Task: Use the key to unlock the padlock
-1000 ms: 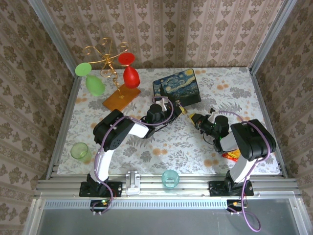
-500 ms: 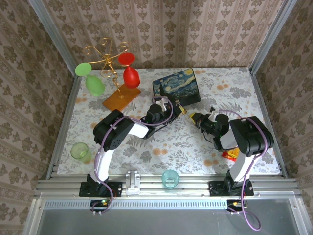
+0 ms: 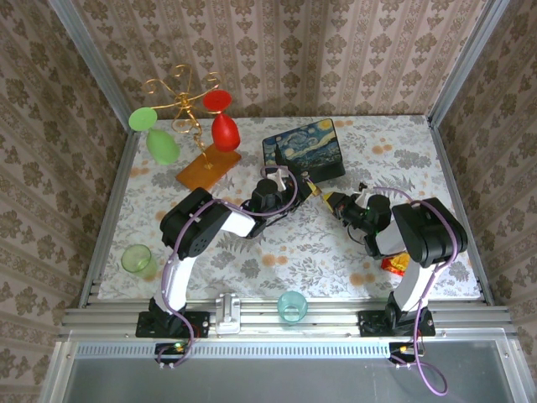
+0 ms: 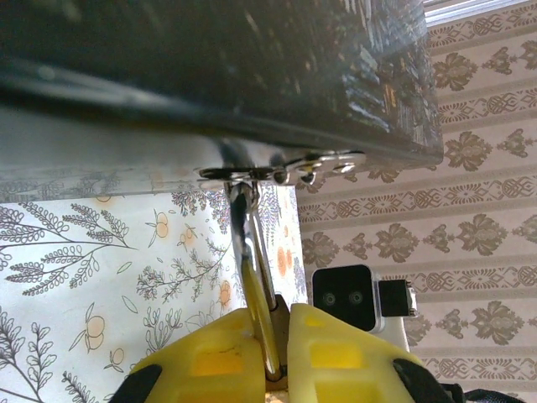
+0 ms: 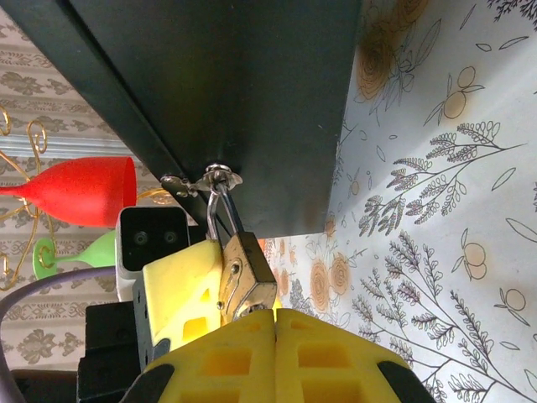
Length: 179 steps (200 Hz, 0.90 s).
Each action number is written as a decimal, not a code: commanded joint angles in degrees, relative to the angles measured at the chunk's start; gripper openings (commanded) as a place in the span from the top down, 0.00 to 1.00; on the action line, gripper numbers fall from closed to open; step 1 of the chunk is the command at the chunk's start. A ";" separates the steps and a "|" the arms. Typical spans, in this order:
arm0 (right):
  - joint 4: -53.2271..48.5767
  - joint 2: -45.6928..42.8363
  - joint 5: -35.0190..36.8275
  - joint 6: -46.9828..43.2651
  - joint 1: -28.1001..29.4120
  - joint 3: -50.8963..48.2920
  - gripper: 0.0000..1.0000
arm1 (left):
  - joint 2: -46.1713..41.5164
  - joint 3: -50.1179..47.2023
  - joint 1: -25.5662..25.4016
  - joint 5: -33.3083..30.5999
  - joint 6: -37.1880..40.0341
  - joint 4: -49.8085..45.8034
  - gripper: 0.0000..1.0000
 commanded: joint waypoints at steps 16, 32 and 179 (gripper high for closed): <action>0.54 0.74 3.02 -0.64 1.56 1.63 1.00 | 0.39 0.06 -3.08 4.87 -2.97 0.26 1.00; 0.35 -1.10 4.54 -0.69 1.51 1.32 1.00 | 0.41 0.04 -3.69 4.64 -1.82 -1.54 1.00; -0.08 0.86 5.66 -2.32 2.23 -6.07 0.94 | 1.52 -2.35 -3.90 2.30 3.52 -6.22 1.00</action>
